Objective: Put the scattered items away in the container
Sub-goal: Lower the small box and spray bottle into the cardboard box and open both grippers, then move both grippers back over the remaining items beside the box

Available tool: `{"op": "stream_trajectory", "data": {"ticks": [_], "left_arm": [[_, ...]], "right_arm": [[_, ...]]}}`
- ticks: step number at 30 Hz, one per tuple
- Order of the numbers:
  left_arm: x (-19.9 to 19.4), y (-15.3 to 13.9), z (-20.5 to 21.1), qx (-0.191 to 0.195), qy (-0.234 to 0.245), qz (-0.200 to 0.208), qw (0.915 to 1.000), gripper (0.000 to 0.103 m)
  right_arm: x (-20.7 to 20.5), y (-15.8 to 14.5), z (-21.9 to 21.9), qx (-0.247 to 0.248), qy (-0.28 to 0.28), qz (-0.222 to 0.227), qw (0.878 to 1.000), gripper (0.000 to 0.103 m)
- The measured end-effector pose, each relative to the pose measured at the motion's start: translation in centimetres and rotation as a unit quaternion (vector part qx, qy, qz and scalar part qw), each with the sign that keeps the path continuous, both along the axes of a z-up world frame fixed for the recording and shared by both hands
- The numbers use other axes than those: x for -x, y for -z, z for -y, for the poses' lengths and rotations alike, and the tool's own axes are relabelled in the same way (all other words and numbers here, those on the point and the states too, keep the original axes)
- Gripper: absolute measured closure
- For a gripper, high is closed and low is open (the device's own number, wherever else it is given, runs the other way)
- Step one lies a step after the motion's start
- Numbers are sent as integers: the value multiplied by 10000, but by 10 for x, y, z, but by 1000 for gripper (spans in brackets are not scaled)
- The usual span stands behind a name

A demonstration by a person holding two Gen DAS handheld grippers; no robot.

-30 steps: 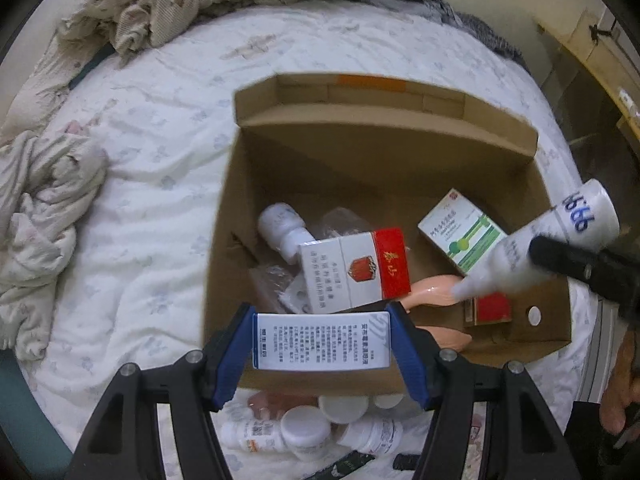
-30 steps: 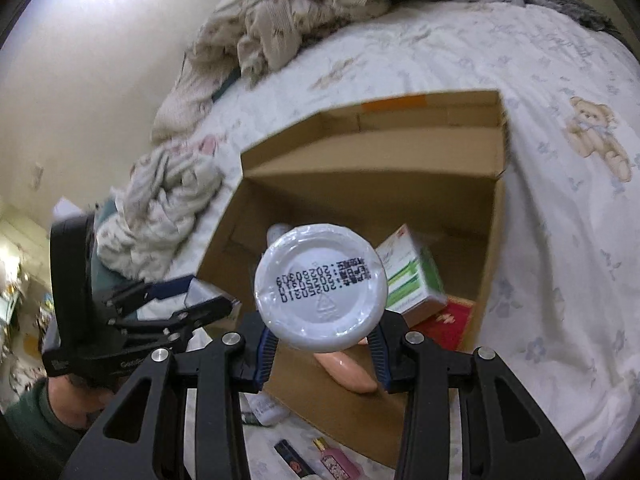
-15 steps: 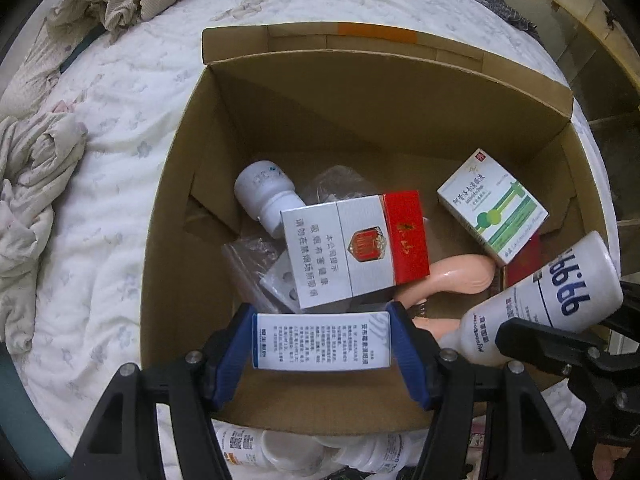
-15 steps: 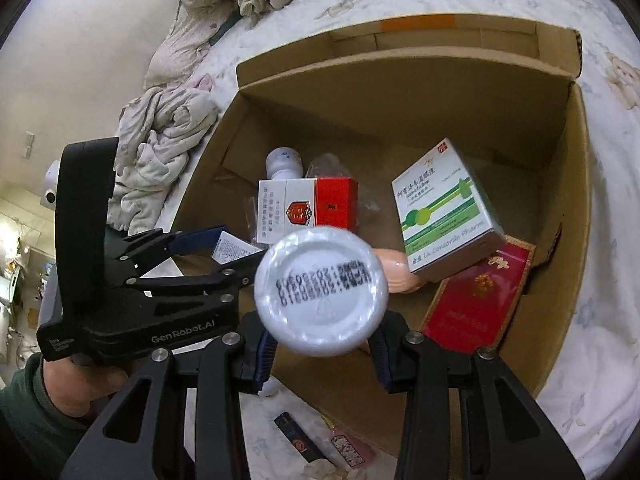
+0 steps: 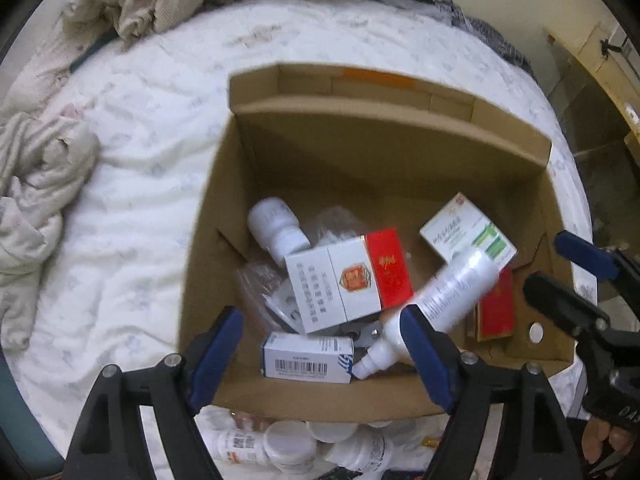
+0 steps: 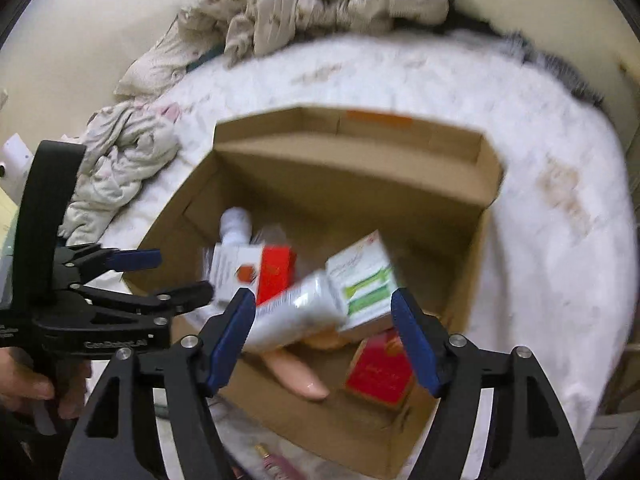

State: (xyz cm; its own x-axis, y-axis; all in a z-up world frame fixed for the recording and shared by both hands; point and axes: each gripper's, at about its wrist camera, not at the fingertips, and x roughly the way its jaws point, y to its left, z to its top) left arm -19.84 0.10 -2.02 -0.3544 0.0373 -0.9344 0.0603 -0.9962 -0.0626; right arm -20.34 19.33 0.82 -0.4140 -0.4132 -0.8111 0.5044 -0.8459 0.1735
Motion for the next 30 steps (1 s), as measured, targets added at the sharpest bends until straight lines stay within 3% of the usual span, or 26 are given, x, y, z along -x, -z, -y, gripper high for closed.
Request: {"op": "stream_trajectory", "data": {"ticks": [5, 9, 15, 17, 18, 22, 26, 30], "left_arm": [[-3, -19, 2, -302, -80, -175, 9994, 22], [-14, -33, 2, -769, -116, -283, 9966, 22], [-47, -55, -4, -1320, 237, -490, 9897, 22], [-63, -63, -7, -1308, 368, -707, 9882, 24], [-68, -65, -8, -1296, 389, -745, 9880, 35], [-93, -64, -5, -1292, 435, -742, 9879, 59], [-120, -53, 3, -1174, 495, -743, 9891, 60], [-144, -24, 16, -1071, 428, -576, 9917, 50]], "right_arm": [[8, -5, -17, 370, 212, 171, 9989, 29], [7, -9, -30, 580, 382, 243, 9973, 29], [-11, -15, -55, 929, 812, 465, 9913, 29], [-19, -16, -58, 923, 868, 505, 9907, 29], [-25, -18, -59, 924, 864, 508, 9907, 29], [-52, -20, -63, 993, 787, 606, 9901, 29], [-79, -15, -63, 994, 609, 680, 9909, 29], [-101, 3, -61, 909, 437, 801, 9917, 29]]}}
